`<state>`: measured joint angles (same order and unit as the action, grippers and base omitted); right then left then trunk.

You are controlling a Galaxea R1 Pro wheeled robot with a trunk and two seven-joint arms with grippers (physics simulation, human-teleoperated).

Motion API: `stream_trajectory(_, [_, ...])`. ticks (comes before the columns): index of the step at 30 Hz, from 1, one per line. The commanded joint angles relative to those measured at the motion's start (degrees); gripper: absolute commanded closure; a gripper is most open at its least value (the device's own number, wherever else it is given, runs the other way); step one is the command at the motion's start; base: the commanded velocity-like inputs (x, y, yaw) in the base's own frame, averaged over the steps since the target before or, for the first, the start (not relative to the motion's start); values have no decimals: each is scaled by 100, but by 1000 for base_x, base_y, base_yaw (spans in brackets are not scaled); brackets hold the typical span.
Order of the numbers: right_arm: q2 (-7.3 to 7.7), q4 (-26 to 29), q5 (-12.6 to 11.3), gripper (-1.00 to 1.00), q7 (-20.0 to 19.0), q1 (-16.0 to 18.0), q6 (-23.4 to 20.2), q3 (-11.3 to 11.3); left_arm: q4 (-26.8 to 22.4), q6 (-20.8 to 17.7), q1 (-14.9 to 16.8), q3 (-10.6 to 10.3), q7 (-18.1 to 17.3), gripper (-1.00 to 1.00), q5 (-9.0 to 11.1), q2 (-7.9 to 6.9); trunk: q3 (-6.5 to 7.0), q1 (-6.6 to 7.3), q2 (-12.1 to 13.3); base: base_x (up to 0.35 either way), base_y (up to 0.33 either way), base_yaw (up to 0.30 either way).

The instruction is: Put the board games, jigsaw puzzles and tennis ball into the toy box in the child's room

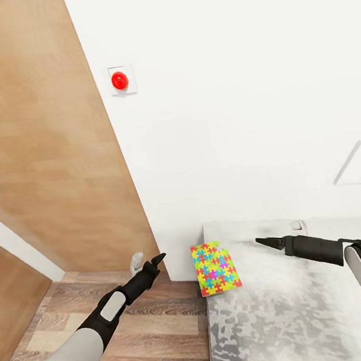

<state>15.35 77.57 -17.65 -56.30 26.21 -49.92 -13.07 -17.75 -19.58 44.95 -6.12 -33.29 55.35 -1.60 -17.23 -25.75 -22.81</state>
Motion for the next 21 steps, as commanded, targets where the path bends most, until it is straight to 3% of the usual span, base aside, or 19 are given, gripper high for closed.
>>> stream_trajectory(1, [0, 2, -5, -100, -13, 4, -27, -4, 0, -30, 5, -36, -6, -100, 60, -5, -19, -3, -11, 0, 0, 0])
stream_trajectory(21, [3, 136, 7, -100, -2, -35, -134, -52, -50, -44, 17, -42, -176, -100, 82, 22, -202, -3, -11, 0, 0, 0])
